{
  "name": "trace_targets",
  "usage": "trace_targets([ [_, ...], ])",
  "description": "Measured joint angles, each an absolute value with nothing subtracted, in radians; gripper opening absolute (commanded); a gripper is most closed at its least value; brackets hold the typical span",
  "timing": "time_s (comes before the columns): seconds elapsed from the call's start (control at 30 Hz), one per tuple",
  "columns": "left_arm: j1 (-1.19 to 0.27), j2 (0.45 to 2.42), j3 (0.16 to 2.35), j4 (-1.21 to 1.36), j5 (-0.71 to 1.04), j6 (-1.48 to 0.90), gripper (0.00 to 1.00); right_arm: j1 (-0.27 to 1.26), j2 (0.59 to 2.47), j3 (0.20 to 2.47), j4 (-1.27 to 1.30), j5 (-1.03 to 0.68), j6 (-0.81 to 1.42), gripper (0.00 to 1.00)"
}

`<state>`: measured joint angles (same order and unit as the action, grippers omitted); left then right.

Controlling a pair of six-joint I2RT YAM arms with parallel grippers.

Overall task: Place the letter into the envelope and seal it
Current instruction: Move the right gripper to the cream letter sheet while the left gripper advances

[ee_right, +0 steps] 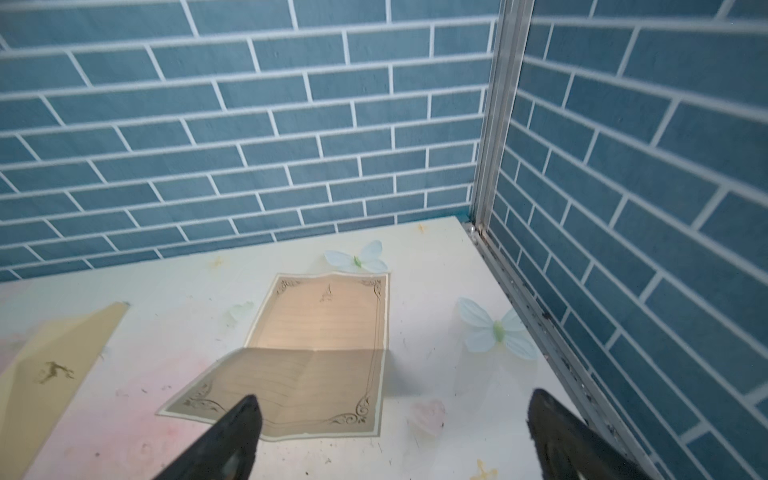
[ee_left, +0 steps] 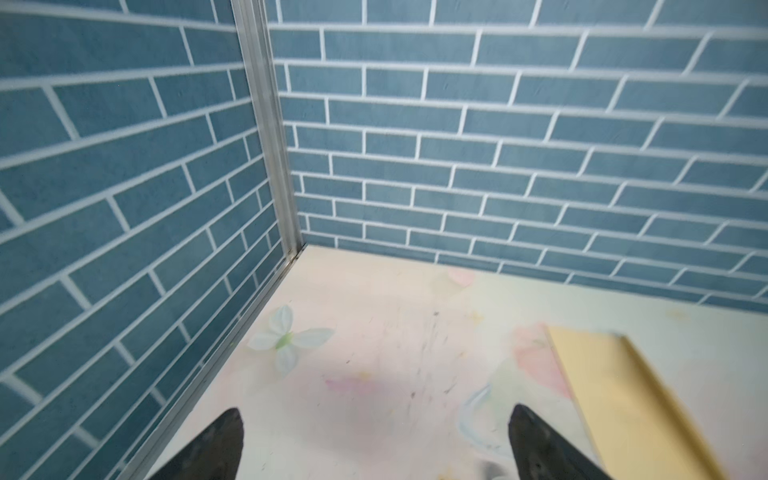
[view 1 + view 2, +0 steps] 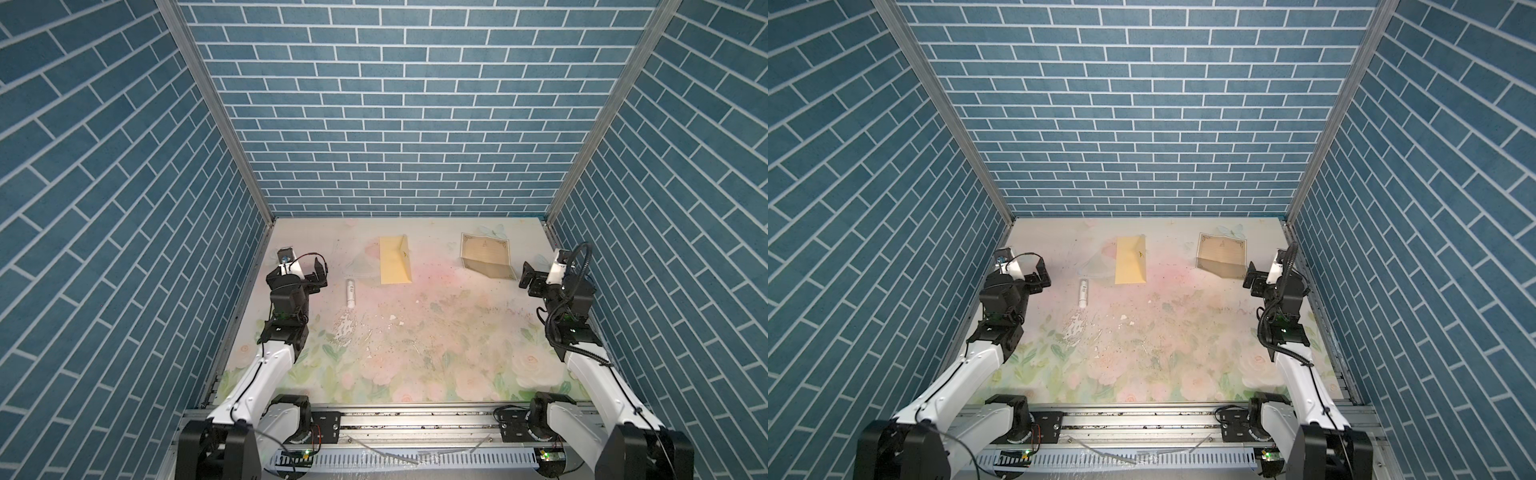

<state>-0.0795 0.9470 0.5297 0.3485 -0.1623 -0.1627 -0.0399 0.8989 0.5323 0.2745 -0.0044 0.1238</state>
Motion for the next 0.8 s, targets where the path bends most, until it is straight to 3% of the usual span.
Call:
trace_targets([
  [0.17, -0.134, 0.868, 0.594, 0.198, -0.009, -0.278, 1.0, -0.04, 0.855, 0.602, 0.129, -0.133, 0.138, 0.95],
  [0.33, -0.202, 0.824, 0.632, 0.042, 0.123, -0.341, 1.0, -0.025, 0.933, 0.723, -0.027, -0.208, 0.104, 0.91],
  [0.6, -0.222, 0.816, 0.783, -0.243, 0.328, -0.316, 1.0, 0.282, 1.143, 0.83, -0.115, -0.11, -0.184, 0.97],
  [0.8, -0.225, 0.795, 0.797, -0.376, 0.364, -0.237, 1.0, 0.417, 1.282, 0.832, -0.113, 0.063, -0.442, 0.97],
])
